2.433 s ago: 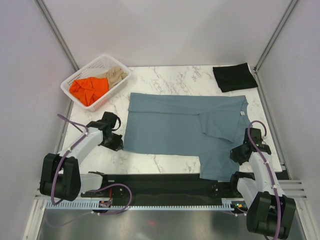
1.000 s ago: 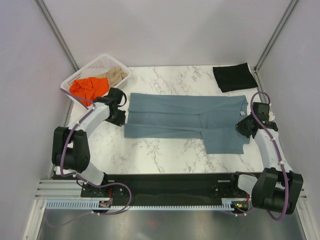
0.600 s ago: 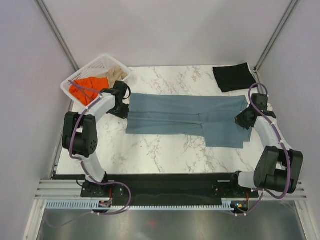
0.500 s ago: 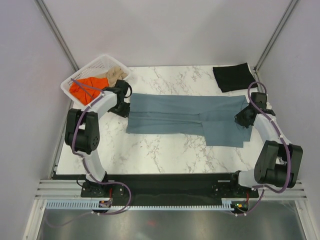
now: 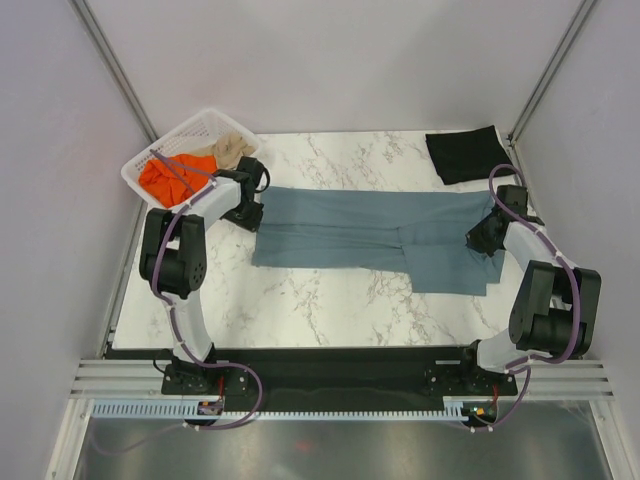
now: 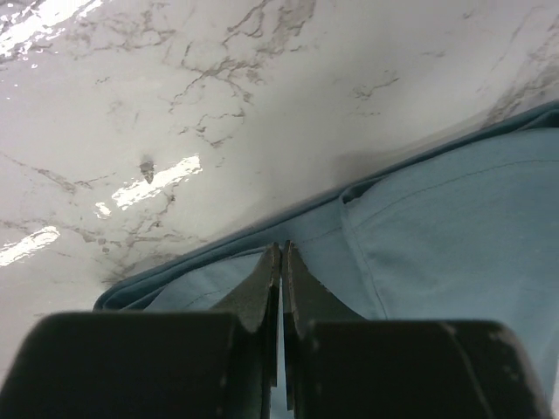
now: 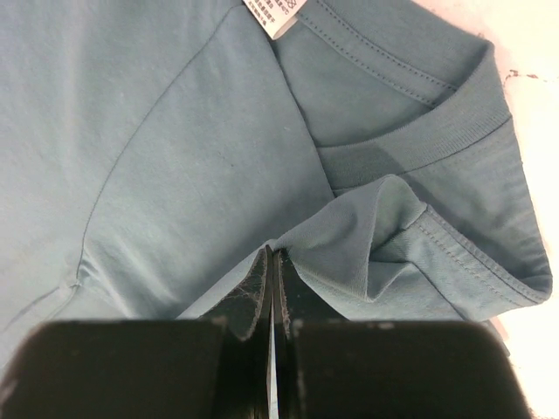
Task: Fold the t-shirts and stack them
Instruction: Fold the tshirt
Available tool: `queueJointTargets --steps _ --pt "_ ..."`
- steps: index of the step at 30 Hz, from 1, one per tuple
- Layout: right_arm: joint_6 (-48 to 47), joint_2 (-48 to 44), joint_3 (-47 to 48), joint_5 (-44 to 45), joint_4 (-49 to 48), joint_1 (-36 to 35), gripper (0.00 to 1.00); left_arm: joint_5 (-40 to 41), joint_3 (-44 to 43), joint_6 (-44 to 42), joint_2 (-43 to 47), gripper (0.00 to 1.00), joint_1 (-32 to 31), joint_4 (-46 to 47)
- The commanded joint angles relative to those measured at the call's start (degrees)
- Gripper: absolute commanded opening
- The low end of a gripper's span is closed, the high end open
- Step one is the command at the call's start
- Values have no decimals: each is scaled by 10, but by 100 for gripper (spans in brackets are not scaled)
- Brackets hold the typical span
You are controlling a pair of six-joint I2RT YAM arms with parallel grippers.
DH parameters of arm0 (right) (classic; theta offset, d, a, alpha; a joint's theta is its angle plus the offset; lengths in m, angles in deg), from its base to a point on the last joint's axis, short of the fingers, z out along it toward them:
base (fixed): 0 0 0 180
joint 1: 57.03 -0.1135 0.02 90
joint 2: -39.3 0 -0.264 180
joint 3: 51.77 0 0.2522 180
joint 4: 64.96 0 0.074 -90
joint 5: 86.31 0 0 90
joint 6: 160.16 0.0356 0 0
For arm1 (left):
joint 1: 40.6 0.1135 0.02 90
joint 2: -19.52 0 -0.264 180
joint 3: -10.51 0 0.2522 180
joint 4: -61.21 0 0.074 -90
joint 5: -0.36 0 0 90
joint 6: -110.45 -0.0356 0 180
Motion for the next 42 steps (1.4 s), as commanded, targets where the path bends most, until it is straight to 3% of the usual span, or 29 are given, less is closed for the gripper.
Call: queueJointTargets --steps 1,21,23,24,26,27,28,30,33,42 --pt "-8 -15 29 15 -15 1 0 62 -39 -19 3 2 -2 -9" --pt "-15 61 67 -25 -53 1 0 94 -139 -59 -82 2 -18 -45" --pt "-20 78 78 -36 -52 1 2 104 -148 -69 -75 12 -18 -45" --pt "-22 83 83 -41 -49 1 7 101 -166 -79 -74 28 -19 -44" --pt "-22 86 97 -42 -32 0 16 101 -203 -138 -68 42 -23 -45" --pt "-20 83 100 -40 -17 0 27 120 -208 -169 -60 53 -29 -45" --pt "-18 77 103 -37 -9 0 33 130 -208 -180 -48 56 -40 -44" --pt "-10 56 104 -25 28 0 47 146 -196 -197 -6 58 -52 -43" --pt "3 18 96 -24 63 0 52 154 -164 -226 46 58 -77 -41" --pt "-5 -66 9 -45 72 0 50 -37 16 -302 100 56 -95 18"
